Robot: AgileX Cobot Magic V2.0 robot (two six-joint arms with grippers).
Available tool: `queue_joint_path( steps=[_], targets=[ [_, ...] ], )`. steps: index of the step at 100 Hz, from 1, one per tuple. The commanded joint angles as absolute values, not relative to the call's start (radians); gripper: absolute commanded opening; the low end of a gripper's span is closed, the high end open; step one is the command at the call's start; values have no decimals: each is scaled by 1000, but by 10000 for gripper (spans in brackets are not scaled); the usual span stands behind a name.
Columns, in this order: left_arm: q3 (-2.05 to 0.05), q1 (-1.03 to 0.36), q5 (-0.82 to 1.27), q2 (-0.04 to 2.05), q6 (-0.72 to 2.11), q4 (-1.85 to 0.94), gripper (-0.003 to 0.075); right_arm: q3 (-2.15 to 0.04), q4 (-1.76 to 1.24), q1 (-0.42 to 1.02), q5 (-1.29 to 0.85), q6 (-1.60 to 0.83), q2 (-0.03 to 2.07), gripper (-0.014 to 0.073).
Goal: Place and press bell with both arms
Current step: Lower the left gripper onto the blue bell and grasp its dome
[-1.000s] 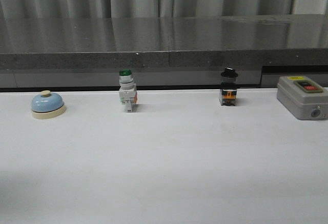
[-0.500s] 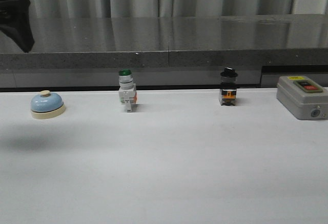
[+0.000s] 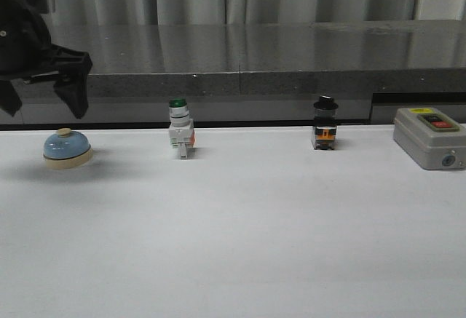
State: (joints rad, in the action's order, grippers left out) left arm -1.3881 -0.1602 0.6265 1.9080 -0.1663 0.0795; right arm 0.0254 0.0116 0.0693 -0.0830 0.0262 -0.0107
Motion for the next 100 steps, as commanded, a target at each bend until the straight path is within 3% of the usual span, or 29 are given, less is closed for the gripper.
queue_joint_path(
  steps=[1, 60, 74, 100],
  targets=[
    [-1433, -166, 574, 1895, -165, 80, 650, 12, 16, 65, 0, 25, -26, -60],
    [-1443, -166, 516, 1994, -165, 80, 626, 12, 16, 65, 0, 25, -26, -60],
    [-1443, -166, 510, 1994, -165, 78, 523, 12, 16, 65, 0, 25, -26, -60],
    [-1443, -166, 510, 1994, -165, 78, 239, 12, 16, 65, 0, 25, -26, -60]
  ],
)
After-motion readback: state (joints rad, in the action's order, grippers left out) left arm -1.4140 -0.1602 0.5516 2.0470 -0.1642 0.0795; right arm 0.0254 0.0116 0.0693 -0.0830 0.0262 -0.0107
